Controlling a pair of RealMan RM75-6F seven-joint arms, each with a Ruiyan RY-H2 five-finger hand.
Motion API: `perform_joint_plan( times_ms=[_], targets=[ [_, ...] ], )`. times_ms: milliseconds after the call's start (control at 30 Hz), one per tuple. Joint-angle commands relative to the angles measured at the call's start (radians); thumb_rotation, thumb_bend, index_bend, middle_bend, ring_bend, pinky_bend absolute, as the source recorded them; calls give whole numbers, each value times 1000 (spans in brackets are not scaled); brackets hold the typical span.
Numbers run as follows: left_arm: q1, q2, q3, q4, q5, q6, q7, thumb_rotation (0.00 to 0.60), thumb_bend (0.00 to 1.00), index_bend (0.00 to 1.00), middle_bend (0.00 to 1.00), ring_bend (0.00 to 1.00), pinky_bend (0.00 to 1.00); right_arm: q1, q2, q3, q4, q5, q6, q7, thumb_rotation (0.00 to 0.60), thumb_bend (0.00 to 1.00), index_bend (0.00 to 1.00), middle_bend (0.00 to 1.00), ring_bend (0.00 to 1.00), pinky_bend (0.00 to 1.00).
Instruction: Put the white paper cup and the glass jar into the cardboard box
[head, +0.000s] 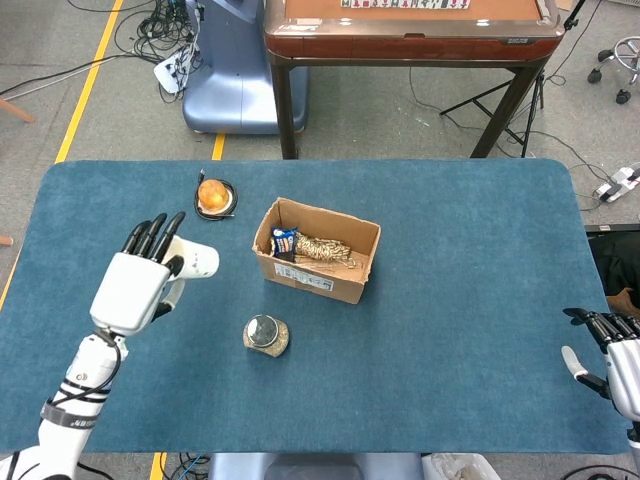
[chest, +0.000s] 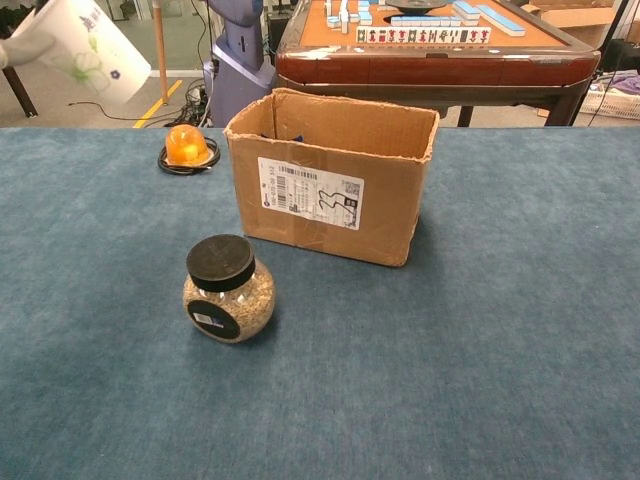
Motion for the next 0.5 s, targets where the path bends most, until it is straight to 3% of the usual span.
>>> perform_joint_plan(
  times_ms=[33, 500],
  targets=[
    [-41, -30, -32, -7, -37, -21, 18, 600, 436, 574, 0, 0, 107, 0, 0, -1, 0, 0, 0, 0, 600, 332, 309, 418, 371, 342],
    [-272, -232, -98, 49, -231, -88, 249, 600, 434, 577, 0, 0, 107, 0, 12, 1, 5, 10, -6, 34, 600, 332, 309, 418, 371, 342]
  ],
)
